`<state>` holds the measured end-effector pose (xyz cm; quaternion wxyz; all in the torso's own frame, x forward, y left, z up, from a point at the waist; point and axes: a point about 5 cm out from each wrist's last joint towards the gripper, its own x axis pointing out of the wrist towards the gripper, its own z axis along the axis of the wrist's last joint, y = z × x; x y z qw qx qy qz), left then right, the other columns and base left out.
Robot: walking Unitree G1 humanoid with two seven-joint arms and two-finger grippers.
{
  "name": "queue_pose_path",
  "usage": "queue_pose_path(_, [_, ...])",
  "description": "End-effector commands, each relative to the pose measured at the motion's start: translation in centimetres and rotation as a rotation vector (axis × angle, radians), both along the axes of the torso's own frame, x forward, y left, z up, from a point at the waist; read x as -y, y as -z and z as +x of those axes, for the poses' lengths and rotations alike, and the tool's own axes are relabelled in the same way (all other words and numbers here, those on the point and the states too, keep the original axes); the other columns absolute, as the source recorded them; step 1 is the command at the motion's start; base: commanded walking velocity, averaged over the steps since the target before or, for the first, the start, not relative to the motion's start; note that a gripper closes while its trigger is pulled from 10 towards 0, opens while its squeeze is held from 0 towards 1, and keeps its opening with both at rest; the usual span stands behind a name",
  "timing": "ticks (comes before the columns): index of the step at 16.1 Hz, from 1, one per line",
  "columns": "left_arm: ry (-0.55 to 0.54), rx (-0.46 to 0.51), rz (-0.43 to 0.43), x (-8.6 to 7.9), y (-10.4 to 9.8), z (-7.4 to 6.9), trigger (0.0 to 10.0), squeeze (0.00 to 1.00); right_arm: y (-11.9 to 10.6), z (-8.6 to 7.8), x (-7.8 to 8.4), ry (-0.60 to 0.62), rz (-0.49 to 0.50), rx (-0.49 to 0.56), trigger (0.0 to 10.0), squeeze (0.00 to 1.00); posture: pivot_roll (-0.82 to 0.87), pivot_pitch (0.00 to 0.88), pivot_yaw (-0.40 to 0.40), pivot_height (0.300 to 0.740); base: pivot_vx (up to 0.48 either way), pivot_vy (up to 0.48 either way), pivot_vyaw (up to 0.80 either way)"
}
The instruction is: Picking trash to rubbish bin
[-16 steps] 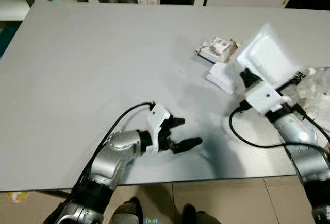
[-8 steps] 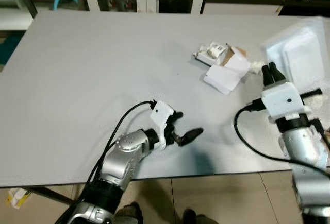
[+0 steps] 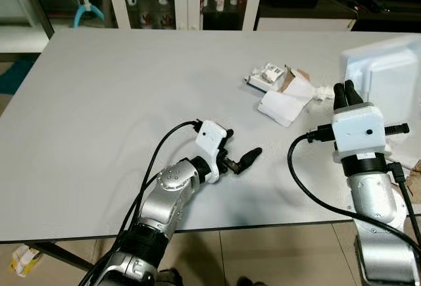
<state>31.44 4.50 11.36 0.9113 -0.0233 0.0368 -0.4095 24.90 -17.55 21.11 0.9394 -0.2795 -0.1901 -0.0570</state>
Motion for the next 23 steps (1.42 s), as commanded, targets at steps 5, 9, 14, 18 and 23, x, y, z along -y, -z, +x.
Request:
queue_pose_path(5, [0.014,0.002,-0.001,0.5,0.2,0.1,10.0,0.00,-0.7,-0.2,-0.5,0.007,0.001,0.001,10.0,0.00,0.12,0.052,-0.024,0.740,0.000,-0.292,0.00])
queue_pose_path(9, [0.013,-0.002,-0.005,0.7,0.4,0.2,10.0,0.00,-0.9,-0.1,-0.8,-0.005,-0.001,-0.001,10.0,0.00,0.13,0.052,-0.029,0.740,0.000,-0.454,0.00])
queue_pose_path(14, [0.003,-0.008,0.001,0.4,0.7,0.2,10.0,0.00,-1.0,0.0,-1.1,-0.013,0.001,-0.007,10.0,0.00,0.13,0.052,-0.032,0.740,0.000,-0.455,0.00])
queue_pose_path(18, [-0.009,-0.008,0.009,0.4,0.9,0.4,10.0,0.00,-1.3,0.0,-1.2,-0.012,-0.006,0.002,10.0,0.00,0.12,0.054,-0.035,0.740,0.000,-0.451,0.00])
queue_pose_path(23, [-0.032,0.000,0.010,0.3,0.8,0.6,10.0,0.00,-1.9,0.0,-1.1,-0.010,-0.022,0.021,10.0,0.00,0.12,0.053,-0.036,0.740,0.000,-0.434,0.00])
